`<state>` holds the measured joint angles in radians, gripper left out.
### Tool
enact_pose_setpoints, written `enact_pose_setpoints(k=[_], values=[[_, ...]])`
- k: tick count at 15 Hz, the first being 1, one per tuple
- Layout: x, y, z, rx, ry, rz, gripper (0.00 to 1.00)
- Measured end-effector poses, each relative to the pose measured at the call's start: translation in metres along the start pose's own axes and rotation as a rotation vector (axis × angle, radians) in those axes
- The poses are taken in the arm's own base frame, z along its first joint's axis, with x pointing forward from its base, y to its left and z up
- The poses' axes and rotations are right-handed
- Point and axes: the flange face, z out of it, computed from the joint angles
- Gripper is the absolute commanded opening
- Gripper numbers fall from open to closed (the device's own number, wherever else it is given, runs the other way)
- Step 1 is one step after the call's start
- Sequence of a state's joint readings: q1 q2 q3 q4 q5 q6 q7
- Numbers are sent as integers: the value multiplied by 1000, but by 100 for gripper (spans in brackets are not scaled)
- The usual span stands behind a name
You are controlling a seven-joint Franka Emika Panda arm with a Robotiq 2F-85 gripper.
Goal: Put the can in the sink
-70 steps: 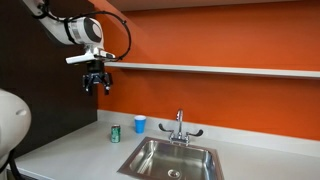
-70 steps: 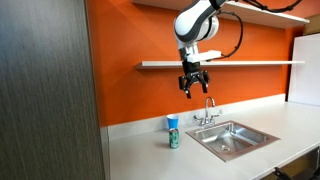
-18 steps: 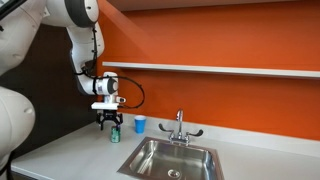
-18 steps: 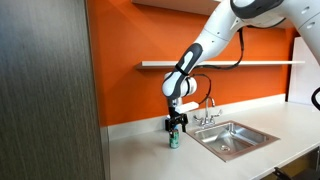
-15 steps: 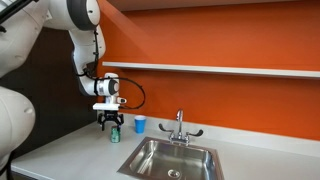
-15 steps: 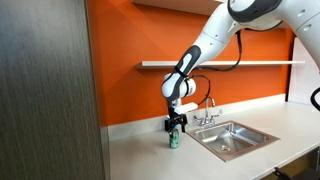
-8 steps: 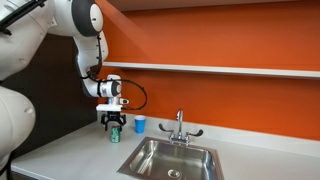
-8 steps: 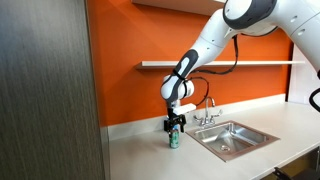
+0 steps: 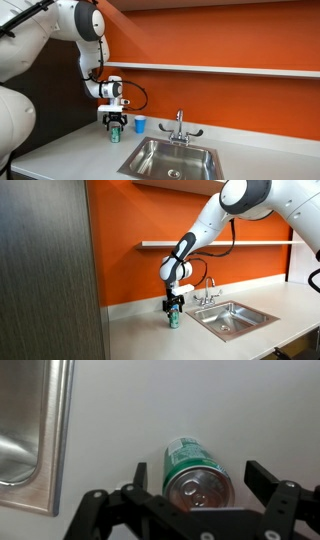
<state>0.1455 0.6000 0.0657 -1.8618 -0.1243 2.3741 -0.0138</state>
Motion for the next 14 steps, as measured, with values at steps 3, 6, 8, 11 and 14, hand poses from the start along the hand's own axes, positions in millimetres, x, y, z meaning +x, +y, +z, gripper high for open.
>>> enact_pose_setpoints(k=[3,6,8,11,14], values=[[4,2,2,-1,2,3,100],[8,3,4,-1,7,5,100],[11,4,4,-1,9,5,100],[14,5,5,-2,13,7,100],[16,6,5,-4,16,8,75]])
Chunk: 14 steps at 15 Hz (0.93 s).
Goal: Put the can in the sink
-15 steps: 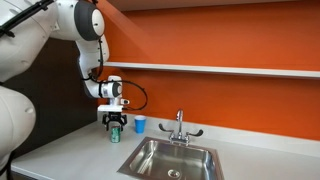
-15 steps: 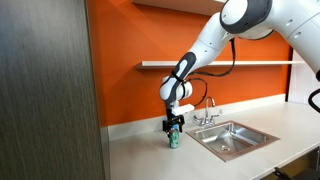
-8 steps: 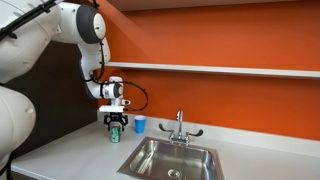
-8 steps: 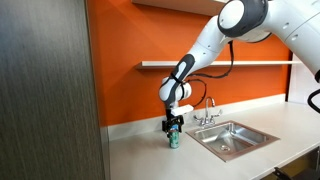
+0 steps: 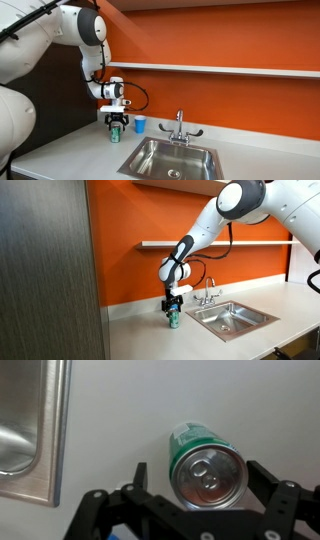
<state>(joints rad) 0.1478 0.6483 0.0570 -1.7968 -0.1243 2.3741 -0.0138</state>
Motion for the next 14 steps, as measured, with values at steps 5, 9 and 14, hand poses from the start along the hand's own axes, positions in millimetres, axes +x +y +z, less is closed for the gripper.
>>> enact_pose_setpoints(k=[5,9,14], values=[[3,1,3,-1,-2,3,42],[6,1,3,-4,-5,5,38],[7,3,3,-6,-14,12,38]])
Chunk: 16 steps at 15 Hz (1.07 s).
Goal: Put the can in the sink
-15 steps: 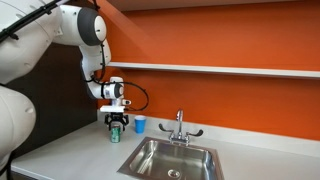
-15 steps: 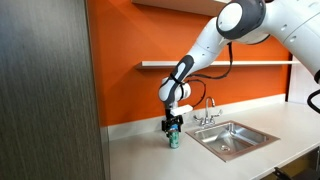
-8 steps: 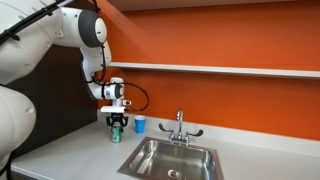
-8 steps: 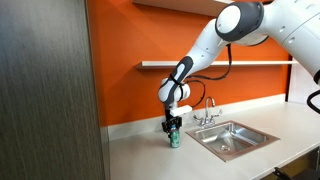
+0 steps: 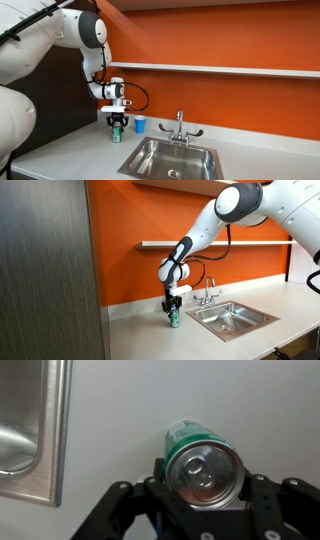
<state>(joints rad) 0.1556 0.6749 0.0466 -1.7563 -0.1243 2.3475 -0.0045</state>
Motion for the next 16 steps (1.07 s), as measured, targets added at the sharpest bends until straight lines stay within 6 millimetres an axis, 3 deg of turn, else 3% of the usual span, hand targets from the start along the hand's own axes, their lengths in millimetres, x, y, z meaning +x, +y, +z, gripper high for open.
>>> enact_pose_setpoints(k=[12,16], values=[[1,4,-1,-4,0,27,38],[2,2,-10,-6,10,45,38]])
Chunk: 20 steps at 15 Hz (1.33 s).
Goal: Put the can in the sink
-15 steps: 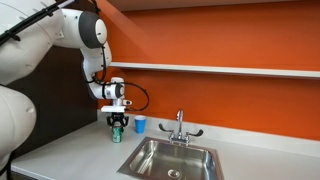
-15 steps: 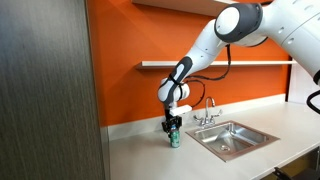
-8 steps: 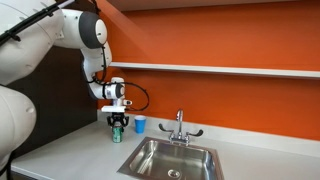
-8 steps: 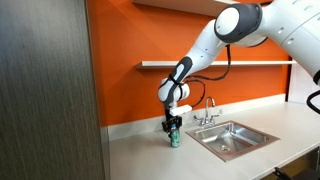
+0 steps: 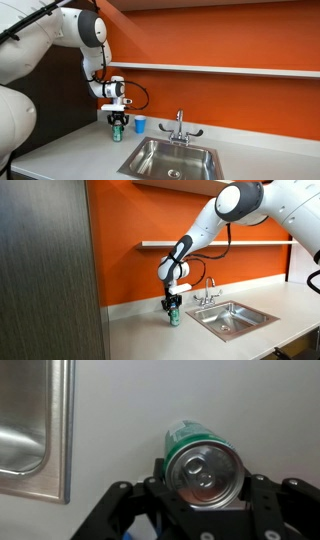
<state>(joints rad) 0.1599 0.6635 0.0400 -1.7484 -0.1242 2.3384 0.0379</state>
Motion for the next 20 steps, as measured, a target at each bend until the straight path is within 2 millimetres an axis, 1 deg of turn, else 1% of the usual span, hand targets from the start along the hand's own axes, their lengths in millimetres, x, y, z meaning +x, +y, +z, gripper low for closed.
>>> enact_pose_setpoints(k=[5,8,11,14,17,20], values=[[-1,-4,-31,-7,9,21,38],[-5,-6,-42,-10,3,31,38],[-11,-4,-43,-12,-9,43,38],[-19,2,-40,-17,-22,65,38],[-29,15,-39,-24,-36,99,38],[-42,35,-37,-30,-51,140,38]])
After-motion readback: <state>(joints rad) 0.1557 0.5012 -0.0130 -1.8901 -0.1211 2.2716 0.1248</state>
